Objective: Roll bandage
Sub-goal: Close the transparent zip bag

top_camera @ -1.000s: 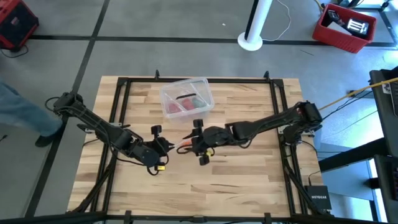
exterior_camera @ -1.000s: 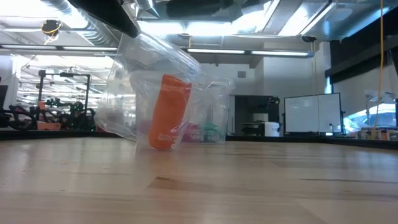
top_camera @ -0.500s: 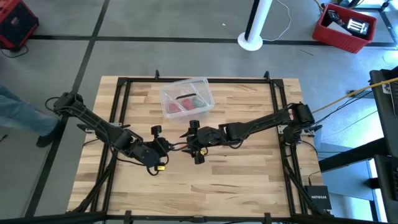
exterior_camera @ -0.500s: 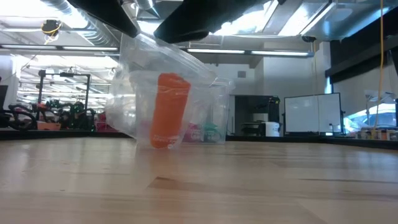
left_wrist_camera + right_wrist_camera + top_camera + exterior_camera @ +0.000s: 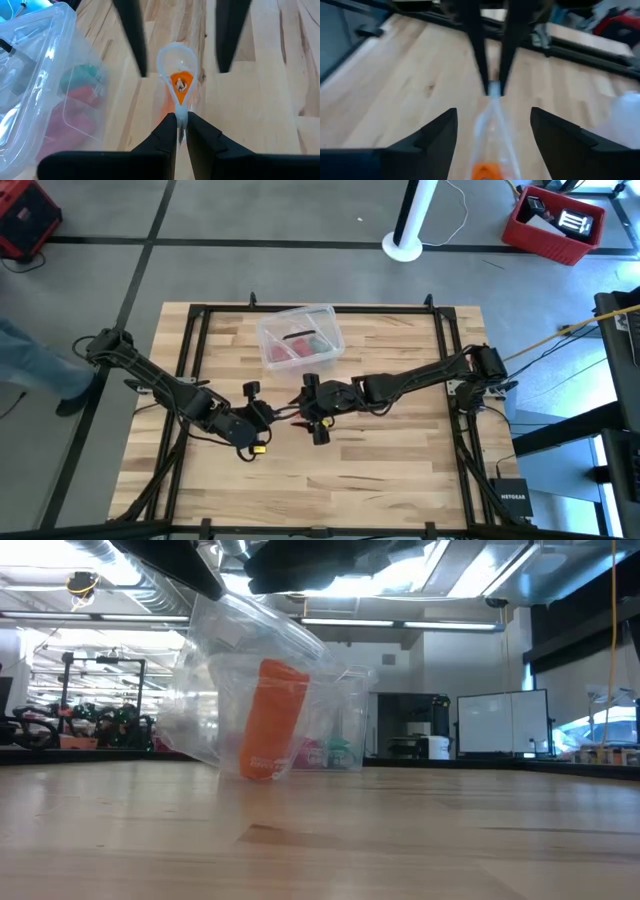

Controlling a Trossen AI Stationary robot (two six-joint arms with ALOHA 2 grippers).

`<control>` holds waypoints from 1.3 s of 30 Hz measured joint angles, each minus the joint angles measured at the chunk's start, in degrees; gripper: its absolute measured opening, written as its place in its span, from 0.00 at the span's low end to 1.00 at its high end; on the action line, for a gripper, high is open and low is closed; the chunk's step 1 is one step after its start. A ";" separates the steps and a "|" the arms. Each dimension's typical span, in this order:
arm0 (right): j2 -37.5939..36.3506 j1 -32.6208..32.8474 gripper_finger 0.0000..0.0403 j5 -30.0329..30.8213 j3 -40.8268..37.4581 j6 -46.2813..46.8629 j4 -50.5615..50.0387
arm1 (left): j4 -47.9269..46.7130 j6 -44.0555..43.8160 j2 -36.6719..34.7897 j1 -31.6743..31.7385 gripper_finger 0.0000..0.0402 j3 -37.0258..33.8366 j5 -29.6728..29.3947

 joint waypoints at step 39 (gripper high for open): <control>4.17 -0.02 0.03 3.12 -0.50 -0.21 0.25 | -0.19 -12.55 -0.09 -0.08 0.24 0.00 3.17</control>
